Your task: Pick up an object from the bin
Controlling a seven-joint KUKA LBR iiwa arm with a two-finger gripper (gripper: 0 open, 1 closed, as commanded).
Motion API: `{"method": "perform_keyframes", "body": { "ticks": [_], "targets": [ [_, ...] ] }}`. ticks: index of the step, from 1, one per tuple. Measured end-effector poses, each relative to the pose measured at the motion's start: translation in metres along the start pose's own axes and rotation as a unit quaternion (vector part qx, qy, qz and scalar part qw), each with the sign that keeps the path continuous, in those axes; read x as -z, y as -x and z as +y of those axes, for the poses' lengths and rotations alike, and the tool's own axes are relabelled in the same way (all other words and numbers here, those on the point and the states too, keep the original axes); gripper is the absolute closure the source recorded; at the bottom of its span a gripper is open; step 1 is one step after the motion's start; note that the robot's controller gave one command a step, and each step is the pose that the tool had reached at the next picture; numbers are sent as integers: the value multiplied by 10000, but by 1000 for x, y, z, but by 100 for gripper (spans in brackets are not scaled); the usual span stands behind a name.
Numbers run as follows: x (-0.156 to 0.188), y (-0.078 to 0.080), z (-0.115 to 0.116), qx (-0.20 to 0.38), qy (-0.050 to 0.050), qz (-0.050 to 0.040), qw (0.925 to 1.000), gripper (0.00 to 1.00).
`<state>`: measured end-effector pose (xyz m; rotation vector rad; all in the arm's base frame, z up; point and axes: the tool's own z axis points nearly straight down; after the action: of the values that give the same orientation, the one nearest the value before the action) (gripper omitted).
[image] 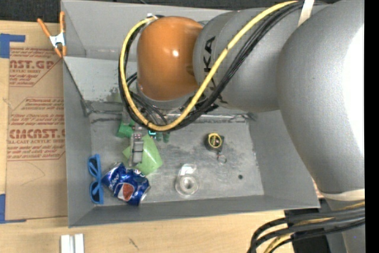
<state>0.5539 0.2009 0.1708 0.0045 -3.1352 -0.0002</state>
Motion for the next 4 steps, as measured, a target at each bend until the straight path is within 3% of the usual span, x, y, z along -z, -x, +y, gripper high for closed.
{"method": "perform_keyframes", "body": {
  "ticks": [1, 2, 3, 4],
  "targets": [
    [-91, -66, 28, 677, 8, -62, 9977, 0],
    [-71, -74, 4, 1917, -6, -36, 9814, 0],
    [-72, -70, -14, 2106, -10, -29, 9776, 0],
    [-102, -45, -31, 3371, -8, -40, 9415, 0]
  ]
}}
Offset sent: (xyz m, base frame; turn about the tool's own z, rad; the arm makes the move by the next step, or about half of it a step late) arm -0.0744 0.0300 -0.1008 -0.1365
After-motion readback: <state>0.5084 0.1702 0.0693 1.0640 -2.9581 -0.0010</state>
